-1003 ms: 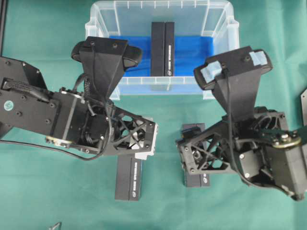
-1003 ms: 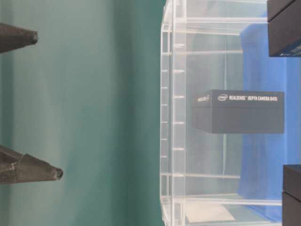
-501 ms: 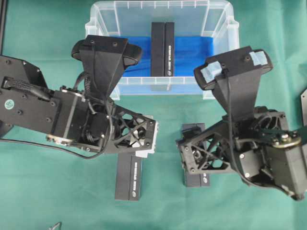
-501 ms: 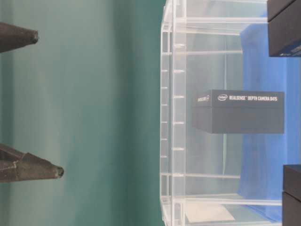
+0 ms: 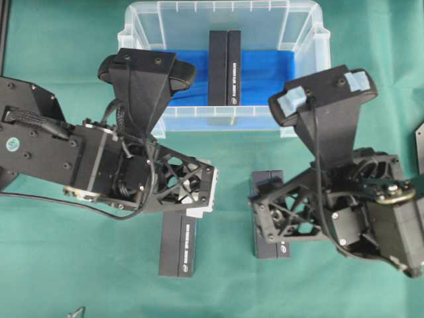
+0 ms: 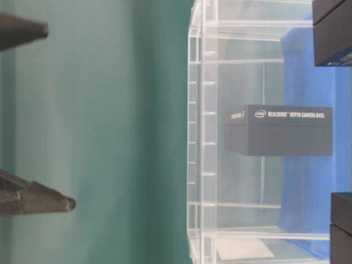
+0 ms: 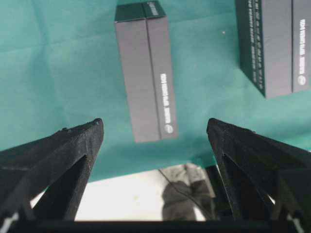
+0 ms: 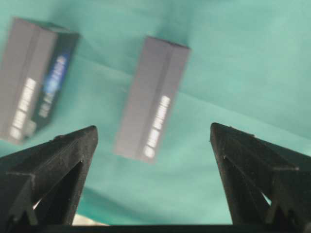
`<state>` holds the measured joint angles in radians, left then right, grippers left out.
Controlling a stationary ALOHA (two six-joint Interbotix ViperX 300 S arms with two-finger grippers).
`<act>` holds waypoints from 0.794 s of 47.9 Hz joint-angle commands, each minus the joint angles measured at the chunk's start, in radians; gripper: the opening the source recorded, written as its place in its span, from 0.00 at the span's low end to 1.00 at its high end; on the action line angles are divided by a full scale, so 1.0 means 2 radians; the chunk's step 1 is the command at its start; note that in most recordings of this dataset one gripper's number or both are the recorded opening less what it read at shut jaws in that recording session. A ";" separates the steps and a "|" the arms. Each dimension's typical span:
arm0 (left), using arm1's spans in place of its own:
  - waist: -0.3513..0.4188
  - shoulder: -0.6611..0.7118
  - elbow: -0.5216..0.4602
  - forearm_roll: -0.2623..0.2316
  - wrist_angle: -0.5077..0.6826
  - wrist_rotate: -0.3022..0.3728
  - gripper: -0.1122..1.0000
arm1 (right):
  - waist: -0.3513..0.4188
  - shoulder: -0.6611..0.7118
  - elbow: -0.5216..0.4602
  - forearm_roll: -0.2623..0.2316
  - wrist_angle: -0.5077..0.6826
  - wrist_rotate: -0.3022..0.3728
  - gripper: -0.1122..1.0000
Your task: Take the box out of the case with both arms.
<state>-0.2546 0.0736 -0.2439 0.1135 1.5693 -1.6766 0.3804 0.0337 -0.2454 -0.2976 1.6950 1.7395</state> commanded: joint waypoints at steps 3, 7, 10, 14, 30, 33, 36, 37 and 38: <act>-0.006 -0.028 0.008 -0.001 0.009 -0.001 0.91 | 0.004 -0.030 0.008 0.021 0.028 -0.002 0.93; -0.010 -0.042 0.023 -0.001 0.017 -0.004 0.91 | 0.006 -0.041 0.020 0.031 0.039 -0.001 0.93; -0.012 -0.054 0.035 -0.001 0.020 -0.008 0.91 | 0.009 -0.054 0.034 0.034 0.046 0.001 0.93; -0.016 -0.071 0.055 -0.001 0.021 -0.016 0.91 | 0.015 -0.074 0.055 0.034 0.048 0.006 0.93; -0.036 -0.153 0.161 -0.003 0.020 -0.055 0.91 | 0.028 -0.165 0.153 0.036 0.046 0.041 0.93; -0.041 -0.169 0.179 -0.003 0.018 -0.062 0.91 | 0.029 -0.177 0.163 0.036 0.046 0.044 0.93; -0.047 -0.184 0.199 -0.003 0.016 -0.072 0.91 | 0.030 -0.188 0.172 0.036 0.045 0.048 0.92; -0.048 -0.189 0.204 -0.003 0.015 -0.074 0.91 | 0.030 -0.192 0.175 0.036 0.046 0.048 0.92; -0.051 -0.193 0.209 -0.003 0.015 -0.077 0.91 | 0.030 -0.194 0.176 0.036 0.046 0.048 0.92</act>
<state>-0.3405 -0.2654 0.1534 0.1074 1.6030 -1.8208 0.4357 -0.3175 0.1028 -0.2255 1.7840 1.8346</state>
